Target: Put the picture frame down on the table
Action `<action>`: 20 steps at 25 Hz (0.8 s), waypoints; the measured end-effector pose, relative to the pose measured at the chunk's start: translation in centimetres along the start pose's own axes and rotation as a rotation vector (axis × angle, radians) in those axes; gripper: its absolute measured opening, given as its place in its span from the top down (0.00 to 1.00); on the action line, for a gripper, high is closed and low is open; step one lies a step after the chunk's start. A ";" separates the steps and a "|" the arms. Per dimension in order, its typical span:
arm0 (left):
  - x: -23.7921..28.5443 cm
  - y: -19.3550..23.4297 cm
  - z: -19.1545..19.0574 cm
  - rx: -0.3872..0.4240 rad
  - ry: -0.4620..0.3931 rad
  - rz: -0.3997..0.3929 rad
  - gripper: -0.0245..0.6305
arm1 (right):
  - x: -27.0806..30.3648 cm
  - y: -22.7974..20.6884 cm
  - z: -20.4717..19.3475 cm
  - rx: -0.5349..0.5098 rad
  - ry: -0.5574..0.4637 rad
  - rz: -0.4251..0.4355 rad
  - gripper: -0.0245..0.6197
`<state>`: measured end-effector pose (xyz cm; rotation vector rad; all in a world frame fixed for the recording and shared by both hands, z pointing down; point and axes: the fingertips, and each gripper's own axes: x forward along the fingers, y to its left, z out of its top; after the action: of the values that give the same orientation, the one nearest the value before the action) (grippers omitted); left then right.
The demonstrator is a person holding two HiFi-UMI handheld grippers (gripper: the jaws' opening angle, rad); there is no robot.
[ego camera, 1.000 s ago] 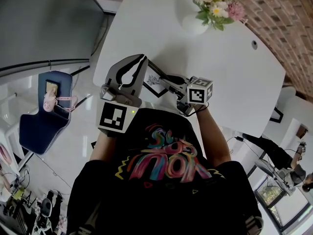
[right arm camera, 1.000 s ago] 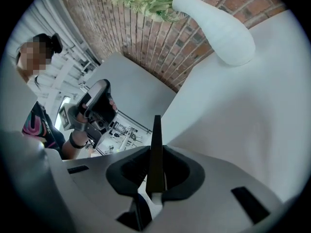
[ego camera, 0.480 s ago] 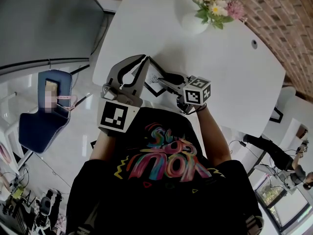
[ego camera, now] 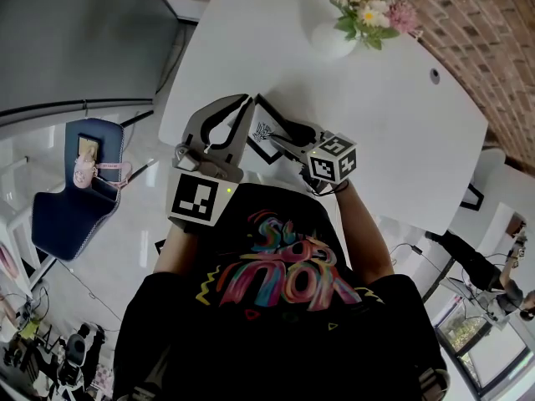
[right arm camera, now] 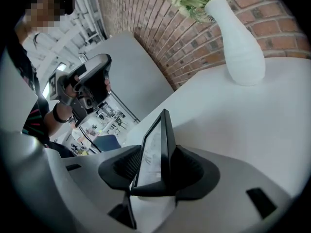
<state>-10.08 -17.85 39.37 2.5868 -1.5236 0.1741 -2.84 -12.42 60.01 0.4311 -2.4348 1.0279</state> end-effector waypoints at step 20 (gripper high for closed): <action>0.4 -0.7 0.3 0.009 -0.002 -0.030 0.91 | -2.3 -2.2 1.7 0.072 -0.137 -0.097 0.59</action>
<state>-9.22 -17.89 39.10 2.6163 -1.4872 0.1760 -0.41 -14.89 59.05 0.6573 -2.4740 1.0789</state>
